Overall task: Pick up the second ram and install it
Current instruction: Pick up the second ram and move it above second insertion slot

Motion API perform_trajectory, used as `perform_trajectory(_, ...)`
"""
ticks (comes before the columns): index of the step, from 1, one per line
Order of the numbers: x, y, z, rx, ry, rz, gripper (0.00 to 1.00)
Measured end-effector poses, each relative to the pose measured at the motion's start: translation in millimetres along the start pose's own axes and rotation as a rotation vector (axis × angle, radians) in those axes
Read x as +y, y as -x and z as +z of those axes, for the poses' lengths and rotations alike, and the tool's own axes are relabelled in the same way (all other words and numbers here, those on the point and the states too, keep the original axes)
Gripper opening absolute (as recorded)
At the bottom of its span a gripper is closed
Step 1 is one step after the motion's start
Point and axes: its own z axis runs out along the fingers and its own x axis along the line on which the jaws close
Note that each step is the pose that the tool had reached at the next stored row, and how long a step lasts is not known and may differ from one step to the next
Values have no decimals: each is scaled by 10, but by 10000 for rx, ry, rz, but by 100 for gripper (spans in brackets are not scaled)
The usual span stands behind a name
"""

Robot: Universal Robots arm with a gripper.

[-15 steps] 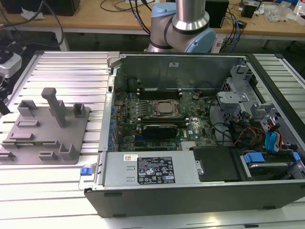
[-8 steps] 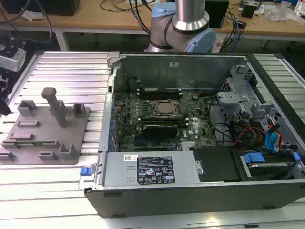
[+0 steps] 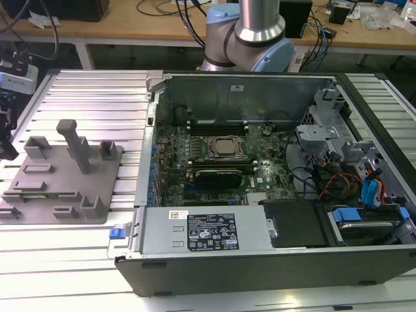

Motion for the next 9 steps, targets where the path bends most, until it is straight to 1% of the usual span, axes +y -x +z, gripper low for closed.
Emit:
perform_trajectory(1,-1,0,5,0,-3,-1,8)
perform_trajectory(2,0,1,60,1,-2,-2,8)
perform_trajectory(4,1,2,102,2,-2,-1,8)
perform_trajectory(7,1,3,190,2,-2,-40,8)
perform_trajectory(9,1,4,221,2,-3,-103,8)
